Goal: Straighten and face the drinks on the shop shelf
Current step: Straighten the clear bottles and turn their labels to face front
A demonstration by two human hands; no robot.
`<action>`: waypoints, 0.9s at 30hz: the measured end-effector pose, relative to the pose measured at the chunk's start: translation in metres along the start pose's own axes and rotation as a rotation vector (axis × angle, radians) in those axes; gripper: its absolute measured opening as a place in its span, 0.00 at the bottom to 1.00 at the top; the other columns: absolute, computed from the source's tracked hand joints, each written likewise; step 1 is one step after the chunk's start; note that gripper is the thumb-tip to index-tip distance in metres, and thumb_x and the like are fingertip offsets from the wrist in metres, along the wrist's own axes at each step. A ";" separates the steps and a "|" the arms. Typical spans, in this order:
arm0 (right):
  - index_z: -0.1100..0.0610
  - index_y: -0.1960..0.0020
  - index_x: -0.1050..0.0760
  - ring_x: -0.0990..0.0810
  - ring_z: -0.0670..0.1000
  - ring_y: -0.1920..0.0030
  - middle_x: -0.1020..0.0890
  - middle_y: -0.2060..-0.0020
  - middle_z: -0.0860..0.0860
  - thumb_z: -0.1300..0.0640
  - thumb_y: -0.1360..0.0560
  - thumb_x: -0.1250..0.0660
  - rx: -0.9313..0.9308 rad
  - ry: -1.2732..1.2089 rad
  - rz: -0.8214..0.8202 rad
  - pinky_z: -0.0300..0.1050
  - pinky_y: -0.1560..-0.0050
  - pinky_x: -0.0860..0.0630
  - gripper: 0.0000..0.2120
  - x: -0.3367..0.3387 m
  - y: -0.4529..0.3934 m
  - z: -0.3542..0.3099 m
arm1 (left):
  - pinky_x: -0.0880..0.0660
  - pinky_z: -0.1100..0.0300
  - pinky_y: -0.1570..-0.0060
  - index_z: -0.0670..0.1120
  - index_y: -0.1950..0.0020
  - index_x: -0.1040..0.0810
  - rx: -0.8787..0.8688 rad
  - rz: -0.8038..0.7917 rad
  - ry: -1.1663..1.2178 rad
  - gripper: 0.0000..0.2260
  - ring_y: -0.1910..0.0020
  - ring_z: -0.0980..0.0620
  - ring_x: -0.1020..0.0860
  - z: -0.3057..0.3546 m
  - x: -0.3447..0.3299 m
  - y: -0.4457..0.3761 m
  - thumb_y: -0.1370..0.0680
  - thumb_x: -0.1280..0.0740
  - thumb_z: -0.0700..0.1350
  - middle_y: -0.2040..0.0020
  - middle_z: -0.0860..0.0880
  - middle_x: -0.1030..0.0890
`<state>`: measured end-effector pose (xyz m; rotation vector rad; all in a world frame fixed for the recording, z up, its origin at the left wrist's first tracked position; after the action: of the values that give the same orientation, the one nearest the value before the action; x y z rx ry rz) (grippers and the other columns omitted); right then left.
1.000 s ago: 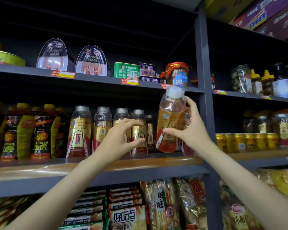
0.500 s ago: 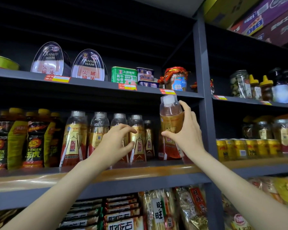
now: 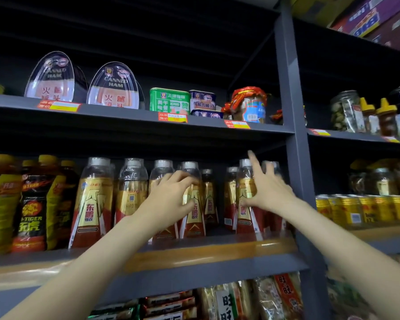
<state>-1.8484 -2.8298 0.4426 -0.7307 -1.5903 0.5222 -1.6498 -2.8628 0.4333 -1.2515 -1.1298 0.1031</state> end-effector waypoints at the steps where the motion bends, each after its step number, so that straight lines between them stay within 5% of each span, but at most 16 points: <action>1: 0.42 0.25 0.68 0.34 0.62 0.31 0.57 0.24 0.55 0.54 0.34 0.23 0.063 0.016 -0.037 0.53 0.39 0.28 0.59 0.004 -0.003 -0.003 | 0.46 0.48 0.29 0.55 0.29 0.37 -0.020 -0.001 -0.047 0.22 0.29 0.51 0.42 0.000 -0.002 -0.006 0.23 0.39 0.52 0.29 0.54 0.38; 7: 0.47 0.23 0.52 0.29 0.59 0.35 0.60 0.24 0.48 0.59 0.36 0.21 0.158 0.079 -0.146 0.37 0.59 0.26 0.53 0.002 -0.017 0.003 | 0.65 0.42 0.31 0.59 0.26 0.45 -0.063 -0.001 -0.229 0.30 0.25 0.48 0.61 -0.014 -0.022 -0.030 0.25 0.38 0.60 0.23 0.54 0.53; 9: 0.48 0.23 0.51 0.29 0.60 0.35 0.60 0.24 0.50 0.58 0.36 0.21 0.163 0.112 -0.135 0.41 0.53 0.24 0.53 -0.009 -0.026 0.003 | 0.67 0.41 0.33 0.56 0.26 0.41 -0.084 0.067 -0.266 0.30 0.24 0.45 0.58 -0.017 -0.032 -0.030 0.26 0.37 0.60 0.23 0.50 0.47; 12: 0.49 0.22 0.52 0.32 0.62 0.32 0.61 0.24 0.52 0.58 0.37 0.21 0.146 0.144 -0.141 0.51 0.37 0.27 0.54 -0.028 -0.044 0.002 | 0.55 0.35 0.33 0.53 0.31 0.30 -0.102 0.140 -0.337 0.28 0.26 0.41 0.42 -0.019 -0.037 -0.030 0.29 0.38 0.61 0.28 0.46 0.33; 16: 0.49 0.22 0.54 0.30 0.61 0.34 0.63 0.24 0.54 0.64 0.32 0.25 0.102 0.181 -0.141 0.49 0.40 0.25 0.50 -0.049 -0.059 0.004 | 0.46 0.33 0.36 0.52 0.34 0.26 -0.126 0.206 -0.388 0.31 0.32 0.38 0.31 -0.021 -0.040 -0.029 0.35 0.25 0.56 0.33 0.44 0.27; 23: 0.49 0.22 0.55 0.27 0.60 0.36 0.64 0.24 0.55 0.72 0.29 0.32 0.080 0.209 -0.129 0.47 0.44 0.22 0.47 -0.071 -0.082 0.007 | 0.43 0.35 0.39 0.51 0.37 0.25 -0.147 0.262 -0.423 0.31 0.38 0.39 0.25 -0.018 -0.037 -0.025 0.38 0.23 0.54 0.36 0.44 0.24; 25: 0.50 0.22 0.55 0.34 0.62 0.31 0.63 0.24 0.55 0.71 0.29 0.31 0.078 0.236 -0.137 0.48 0.39 0.25 0.47 -0.075 -0.086 0.009 | 0.45 0.36 0.39 0.52 0.37 0.25 -0.154 0.268 -0.427 0.30 0.38 0.39 0.25 -0.019 -0.037 -0.023 0.38 0.24 0.54 0.35 0.45 0.24; 27: 0.51 0.22 0.54 0.52 0.64 0.25 0.62 0.24 0.55 0.65 0.29 0.29 0.090 0.291 -0.133 0.54 0.29 0.38 0.46 -0.073 -0.089 0.008 | 0.46 0.35 0.37 0.52 0.35 0.26 -0.151 0.260 -0.408 0.29 0.37 0.39 0.26 -0.020 -0.037 -0.023 0.35 0.26 0.54 0.34 0.45 0.26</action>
<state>-1.8666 -2.9434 0.4522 -0.5992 -1.3250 0.3690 -1.6654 -2.9082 0.4310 -1.5537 -1.3342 0.4940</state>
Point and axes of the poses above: each hand's wrist, its own y-axis away from the middle knuckle, its own x-axis out of the back of the hand, z = x × y, the point moved 7 cm from there along -y, towards the middle knuckle
